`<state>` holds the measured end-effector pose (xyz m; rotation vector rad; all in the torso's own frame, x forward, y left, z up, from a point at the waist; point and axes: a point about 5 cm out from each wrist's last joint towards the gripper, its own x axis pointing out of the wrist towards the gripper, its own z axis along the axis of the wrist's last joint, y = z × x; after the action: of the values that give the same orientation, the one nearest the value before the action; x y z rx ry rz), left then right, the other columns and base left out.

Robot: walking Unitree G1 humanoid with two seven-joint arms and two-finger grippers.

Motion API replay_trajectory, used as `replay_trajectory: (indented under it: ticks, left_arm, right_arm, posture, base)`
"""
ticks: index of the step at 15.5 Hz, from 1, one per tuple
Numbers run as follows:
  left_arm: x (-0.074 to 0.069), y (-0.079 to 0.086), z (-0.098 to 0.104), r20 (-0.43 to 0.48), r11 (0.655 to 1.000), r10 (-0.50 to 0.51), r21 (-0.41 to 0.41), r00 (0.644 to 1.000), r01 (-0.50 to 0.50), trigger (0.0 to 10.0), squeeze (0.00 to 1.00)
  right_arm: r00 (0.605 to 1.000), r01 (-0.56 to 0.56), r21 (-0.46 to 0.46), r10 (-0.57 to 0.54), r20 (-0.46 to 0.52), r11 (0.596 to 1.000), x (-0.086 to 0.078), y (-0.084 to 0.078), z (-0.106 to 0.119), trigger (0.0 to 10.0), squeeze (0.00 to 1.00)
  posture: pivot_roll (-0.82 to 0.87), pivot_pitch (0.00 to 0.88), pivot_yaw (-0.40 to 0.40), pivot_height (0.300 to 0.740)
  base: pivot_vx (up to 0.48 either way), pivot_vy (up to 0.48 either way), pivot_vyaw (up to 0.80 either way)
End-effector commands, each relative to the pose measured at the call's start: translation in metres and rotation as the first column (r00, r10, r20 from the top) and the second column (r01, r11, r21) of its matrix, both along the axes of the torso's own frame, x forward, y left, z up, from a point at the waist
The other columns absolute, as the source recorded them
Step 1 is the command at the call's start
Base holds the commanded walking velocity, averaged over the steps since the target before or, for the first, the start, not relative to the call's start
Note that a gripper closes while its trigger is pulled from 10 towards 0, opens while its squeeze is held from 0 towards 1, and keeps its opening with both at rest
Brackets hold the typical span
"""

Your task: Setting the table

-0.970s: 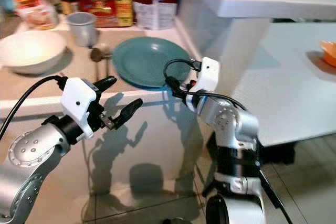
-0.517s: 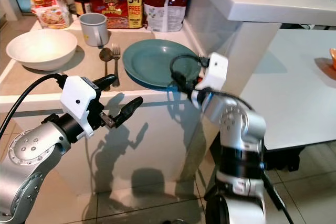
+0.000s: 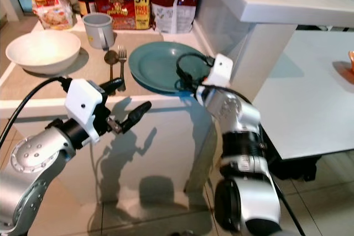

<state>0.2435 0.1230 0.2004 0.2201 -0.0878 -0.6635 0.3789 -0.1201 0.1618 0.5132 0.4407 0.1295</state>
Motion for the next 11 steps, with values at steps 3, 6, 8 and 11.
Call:
replay_trajectory:
  ticks: [3, 6, 8, 11]
  left_arm:
    - [0.001, -0.005, 0.003, 0.006, 1.000, -0.028, -0.006, 1.000, 0.028, 10.0, 0.00]
    - [0.000, -0.005, 0.003, -0.003, 0.999, -0.042, -0.015, 0.999, 0.042, 10.0, 0.00]
    - [0.001, -0.005, 0.003, -0.020, 0.999, -0.029, -0.045, 0.999, 0.028, 10.0, 0.00]
    - [0.000, -0.007, 0.003, -0.051, 0.992, 0.010, -0.124, 0.999, -0.017, 10.0, 0.00]
  right_arm:
    - [0.997, 0.023, 0.112, -0.031, 0.072, 0.993, 0.013, -0.004, 0.009, 3.7, 0.00]
    - [0.998, 0.017, 0.098, -0.024, 0.066, 0.995, 0.015, -0.007, 0.007, 0.0, 0.00]
    - [0.996, 0.004, 0.093, -0.012, 0.085, 0.996, 0.014, -0.007, 0.006, 0.0, 0.00]
    - [0.997, 0.003, 0.111, -0.012, 0.080, 0.994, 0.010, -0.006, -0.001, 0.0, 0.00]
  posture:
    - [0.05, 0.000, -0.088, 0.740]
    - [0.04, 0.005, -0.082, 0.740]
    - [0.04, 0.019, -0.082, 0.740]
    - [0.06, 0.025, -0.073, 0.740]
  base:
    - [0.000, 0.000, 0.00]
    - [0.000, 0.000, 0.00]
    - [0.000, 0.000, 0.00]
    - [0.000, 0.000, 0.00]
